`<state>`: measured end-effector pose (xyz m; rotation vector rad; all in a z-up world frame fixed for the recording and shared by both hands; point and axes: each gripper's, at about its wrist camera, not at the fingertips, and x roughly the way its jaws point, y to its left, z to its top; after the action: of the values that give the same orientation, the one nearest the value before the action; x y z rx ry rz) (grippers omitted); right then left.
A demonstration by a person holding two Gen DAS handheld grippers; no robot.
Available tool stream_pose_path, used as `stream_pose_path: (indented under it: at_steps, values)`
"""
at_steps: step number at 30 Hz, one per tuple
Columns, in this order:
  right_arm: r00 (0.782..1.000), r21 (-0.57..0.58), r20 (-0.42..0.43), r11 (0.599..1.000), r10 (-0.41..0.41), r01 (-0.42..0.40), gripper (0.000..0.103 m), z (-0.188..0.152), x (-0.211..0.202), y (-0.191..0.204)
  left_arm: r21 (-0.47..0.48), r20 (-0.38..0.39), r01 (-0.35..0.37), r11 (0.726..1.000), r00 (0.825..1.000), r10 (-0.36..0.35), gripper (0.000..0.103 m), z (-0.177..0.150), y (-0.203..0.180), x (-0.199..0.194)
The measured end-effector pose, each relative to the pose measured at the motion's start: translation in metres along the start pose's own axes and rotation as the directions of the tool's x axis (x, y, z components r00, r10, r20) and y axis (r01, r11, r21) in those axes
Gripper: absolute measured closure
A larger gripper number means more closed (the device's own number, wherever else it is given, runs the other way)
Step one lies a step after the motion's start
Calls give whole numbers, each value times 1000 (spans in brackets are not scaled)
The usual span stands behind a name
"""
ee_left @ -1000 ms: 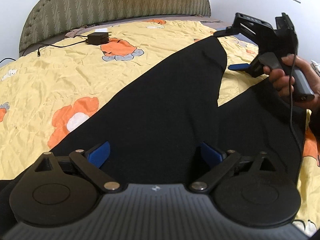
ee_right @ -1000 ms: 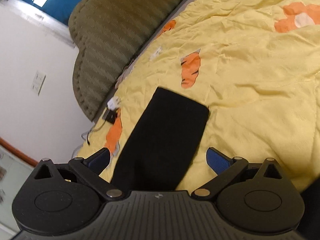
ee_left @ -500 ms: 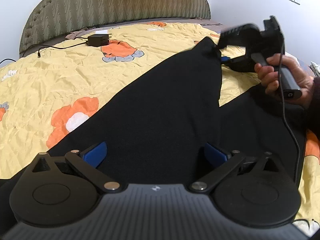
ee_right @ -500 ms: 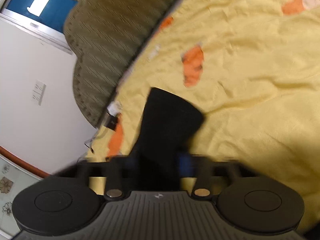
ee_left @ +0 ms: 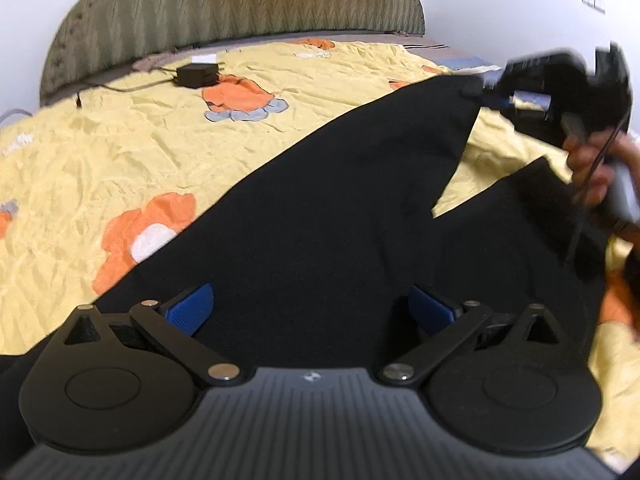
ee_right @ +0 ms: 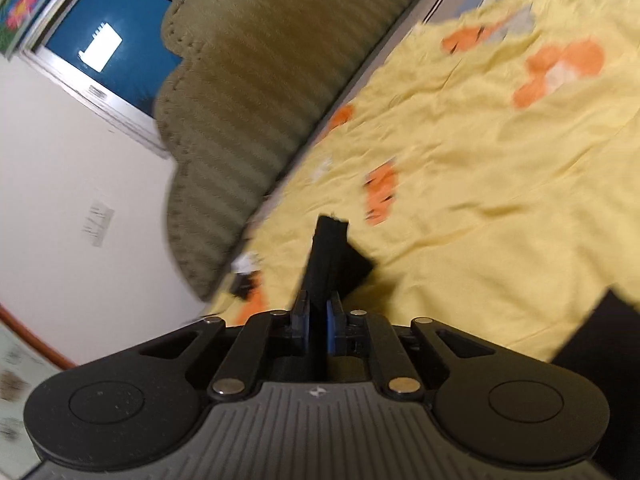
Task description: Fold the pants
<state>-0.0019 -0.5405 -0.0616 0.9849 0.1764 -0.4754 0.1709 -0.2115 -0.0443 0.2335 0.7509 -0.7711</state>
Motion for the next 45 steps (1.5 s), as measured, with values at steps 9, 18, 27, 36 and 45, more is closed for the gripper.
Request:
stream_pose_path:
  at_steps: [9, 18, 27, 36, 45]
  values:
    - [986, 57, -157, 997, -51, 60, 93, -5, 42, -17, 53, 19, -1, 999, 1000, 0, 0, 19, -21, -3]
    - [985, 190, -171, 981, 5, 28, 46, 6, 59, -19, 56, 86, -93, 994, 992, 88, 0, 82, -6, 14]
    - [992, 123, -105, 991, 68, -55, 98, 0, 32, -13, 0, 87, -286, 958, 955, 285, 0, 124, 11, 80]
    - [997, 76, -52, 996, -48, 52, 98, -24, -20, -12, -81, 20, -253, 964, 967, 255, 0, 156, 7, 139]
    - [996, 17, -65, 998, -56, 57, 95, -28, -19, -14, 20, 5, -168, 986, 986, 168, 0, 173, -26, 175]
